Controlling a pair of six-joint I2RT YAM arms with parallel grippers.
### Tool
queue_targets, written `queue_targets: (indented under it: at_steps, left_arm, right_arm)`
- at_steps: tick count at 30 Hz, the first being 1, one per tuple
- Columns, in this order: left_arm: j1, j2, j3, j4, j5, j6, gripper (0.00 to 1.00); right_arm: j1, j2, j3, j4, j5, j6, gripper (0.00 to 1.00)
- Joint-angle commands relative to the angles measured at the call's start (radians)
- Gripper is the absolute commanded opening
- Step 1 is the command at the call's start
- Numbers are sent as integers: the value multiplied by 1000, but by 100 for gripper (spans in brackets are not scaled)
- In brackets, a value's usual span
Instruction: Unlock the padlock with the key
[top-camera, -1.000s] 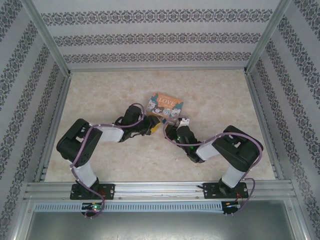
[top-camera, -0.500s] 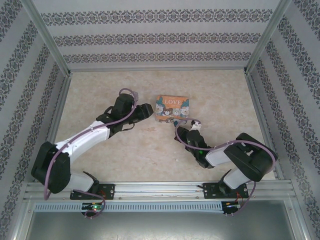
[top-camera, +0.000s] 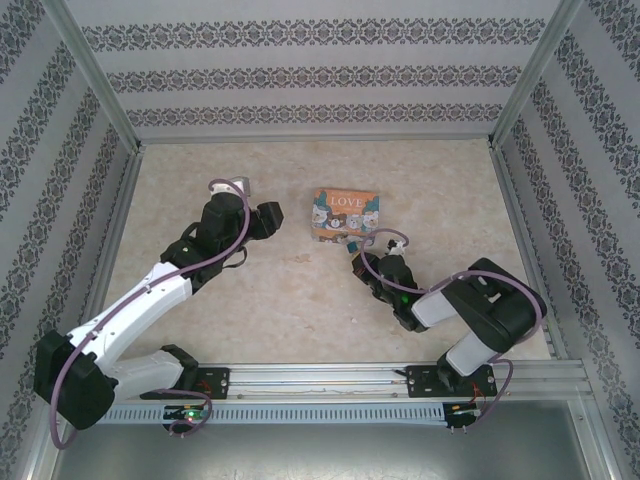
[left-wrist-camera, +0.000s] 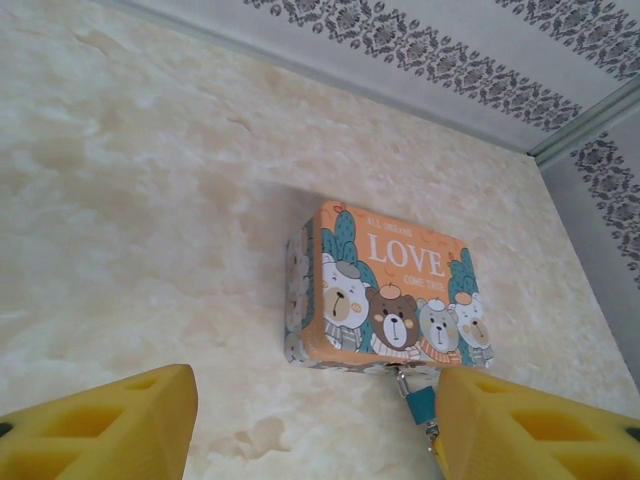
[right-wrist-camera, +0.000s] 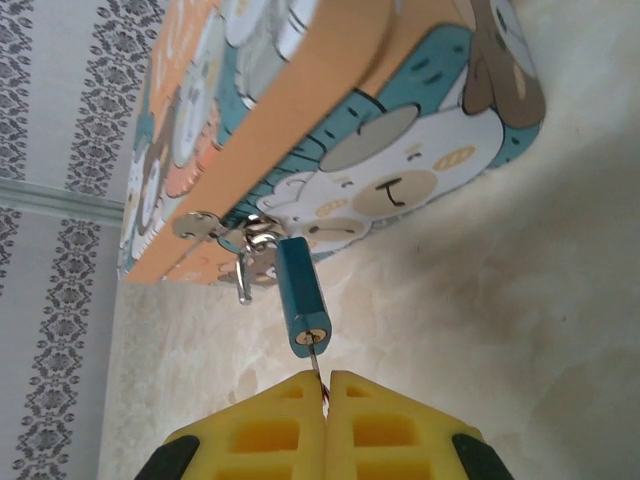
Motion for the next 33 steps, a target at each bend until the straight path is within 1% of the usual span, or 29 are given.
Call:
queue_targets:
  at_steps: [1,5,8,9,10,12,15,18,22,25,27,29,30,33]
  left_arm:
    - [6,-25,-18,-48,-56,41,65]
    - [6,-32,-24,-57,-63,43,66]
    - [8,-30,-23,-65,-66,53,67]
    - [9,-28,-22,-64,-67,56,68]
    - [10,-28,-22,-64,-67,60,69]
    - [15,-21,-19,-62,-65,65,70]
    - [26,-10,-10,-61,-54,70,72]
    - [42,2,4,-62,-36,73,74]
    - [73,19,18,-55,8,57,77]
    - [109,44,26,-32,76,45,80]
    - [141,77,37,-17,148,33,82]
    - [172,118,52,-7,229,21,84]
    - [189,146,66,-4,279,18,85]
    - [219,241,127,-29,398,22,86]
  right_arm:
    - [-10,64,29,60,-47,53,0]
    - [-15,121,47,93,-70,82,0]
    - [-17,132,47,97,-69,88,0]
    - [-16,129,45,95,-65,87,3]
    - [-16,126,42,94,-60,86,7]
    - [-18,113,35,91,-54,74,20]
    - [-20,90,25,91,-48,62,33]
    - [-25,52,12,72,-32,47,44]
    - [-40,-40,-4,16,0,-11,56]
    - [-66,-119,-7,-15,-5,-85,70]
    - [-88,-172,-2,-33,-43,-150,80]
    - [-110,-212,7,-40,-94,-184,90]
    - [-127,-224,17,-56,-133,-184,93]
    - [-161,-225,43,-58,-255,-188,97]
